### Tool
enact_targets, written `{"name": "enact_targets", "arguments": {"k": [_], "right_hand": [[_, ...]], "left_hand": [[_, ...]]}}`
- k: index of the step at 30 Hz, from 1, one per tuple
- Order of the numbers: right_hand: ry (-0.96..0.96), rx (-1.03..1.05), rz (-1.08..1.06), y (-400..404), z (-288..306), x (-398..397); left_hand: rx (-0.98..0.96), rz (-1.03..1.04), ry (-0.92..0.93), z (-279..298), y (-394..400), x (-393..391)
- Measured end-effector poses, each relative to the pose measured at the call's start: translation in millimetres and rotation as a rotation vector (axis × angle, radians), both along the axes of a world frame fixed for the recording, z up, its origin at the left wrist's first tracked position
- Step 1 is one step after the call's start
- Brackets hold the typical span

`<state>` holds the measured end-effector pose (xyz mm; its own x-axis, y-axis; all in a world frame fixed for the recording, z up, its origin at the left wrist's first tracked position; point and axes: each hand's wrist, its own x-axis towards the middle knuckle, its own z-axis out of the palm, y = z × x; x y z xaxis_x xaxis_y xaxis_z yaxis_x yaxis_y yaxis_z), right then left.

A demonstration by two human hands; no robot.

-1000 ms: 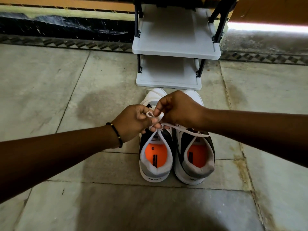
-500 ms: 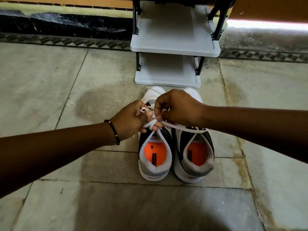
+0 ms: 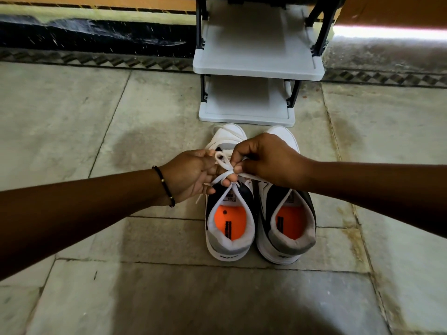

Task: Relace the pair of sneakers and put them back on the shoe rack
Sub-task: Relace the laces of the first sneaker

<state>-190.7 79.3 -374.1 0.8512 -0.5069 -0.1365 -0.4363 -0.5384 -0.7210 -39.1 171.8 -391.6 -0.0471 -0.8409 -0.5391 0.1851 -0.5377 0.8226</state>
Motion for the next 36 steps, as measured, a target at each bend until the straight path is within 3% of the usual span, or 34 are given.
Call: {"name": "enact_targets", "arguments": {"k": [5,13,19,30,36], "right_hand": [[-0.031,-0.402,0.292,2,5,2],[-0.002,-0.482,0.357,-4,5,-4],[0.102,-0.744,0.495,-7,8,-5],[0.150,-0.524,0.283,-1,2,5],[0.197,-0.299,0.138,2,9,13]], "left_hand": [[-0.043,-0.016,-0.142,0,-9,-3],[-0.149,-0.118,-0.260,-10,-6,0],[-0.227,-0.072,-0.219,-6,-2,-2],[-0.304,0.155,-0.493,-10,9,-24],[-0.363,0.073,-0.620,-13,6,-18]]}}
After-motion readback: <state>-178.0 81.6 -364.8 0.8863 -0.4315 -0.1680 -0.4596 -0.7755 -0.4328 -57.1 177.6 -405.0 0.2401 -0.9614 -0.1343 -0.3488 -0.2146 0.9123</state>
